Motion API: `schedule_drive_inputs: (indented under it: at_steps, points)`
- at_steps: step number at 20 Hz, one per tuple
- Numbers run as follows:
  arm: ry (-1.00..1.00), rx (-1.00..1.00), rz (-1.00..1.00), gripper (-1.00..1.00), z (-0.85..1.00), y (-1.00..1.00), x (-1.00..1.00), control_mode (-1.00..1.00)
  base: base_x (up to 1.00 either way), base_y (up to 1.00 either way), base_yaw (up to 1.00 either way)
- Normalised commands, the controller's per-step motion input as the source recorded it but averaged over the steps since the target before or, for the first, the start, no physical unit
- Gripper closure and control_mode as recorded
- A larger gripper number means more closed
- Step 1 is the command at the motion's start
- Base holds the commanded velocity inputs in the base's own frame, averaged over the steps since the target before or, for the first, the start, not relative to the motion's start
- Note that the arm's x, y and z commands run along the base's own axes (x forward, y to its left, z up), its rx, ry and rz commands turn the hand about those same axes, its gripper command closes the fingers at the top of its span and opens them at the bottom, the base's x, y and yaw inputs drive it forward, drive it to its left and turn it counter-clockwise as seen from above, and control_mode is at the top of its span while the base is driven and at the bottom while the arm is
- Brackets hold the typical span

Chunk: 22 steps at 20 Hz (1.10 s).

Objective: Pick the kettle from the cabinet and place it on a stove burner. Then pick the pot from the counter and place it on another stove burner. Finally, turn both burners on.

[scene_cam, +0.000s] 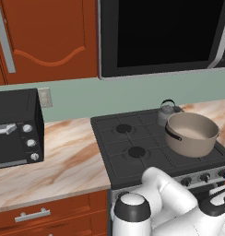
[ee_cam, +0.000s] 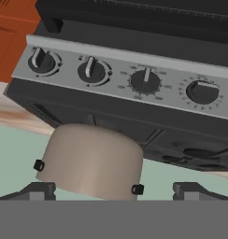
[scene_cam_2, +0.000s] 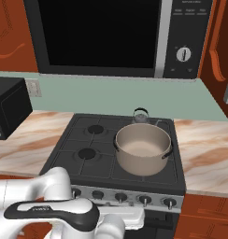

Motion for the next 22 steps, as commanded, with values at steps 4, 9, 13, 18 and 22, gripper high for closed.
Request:
schedule_drive_inputs:
  at_steps: [4, 9, 13, 18, 22]
  points:
    - [-0.06, 0.02, -0.01, -1.0, -0.15, -0.17, 0.01, -1.0, 0.0, 0.0, 0.0]
    - [-0.04, 0.02, -0.01, -1.0, -0.1, -0.13, 0.01, -1.0, 0.0, 0.0, 0.0]
    - [-0.03, 0.0, 0.0, -1.0, -0.04, -0.07, 0.08, -1.0, 0.0, 0.0, 0.0]
    - [-0.04, 0.0, 0.0, -1.0, -0.03, -0.04, 0.04, -1.0, 0.0, 0.0, 0.0]
    - [-0.04, 0.0, 0.0, -1.0, -0.04, -0.02, 0.02, -1.0, 0.0, 0.0, 0.0]
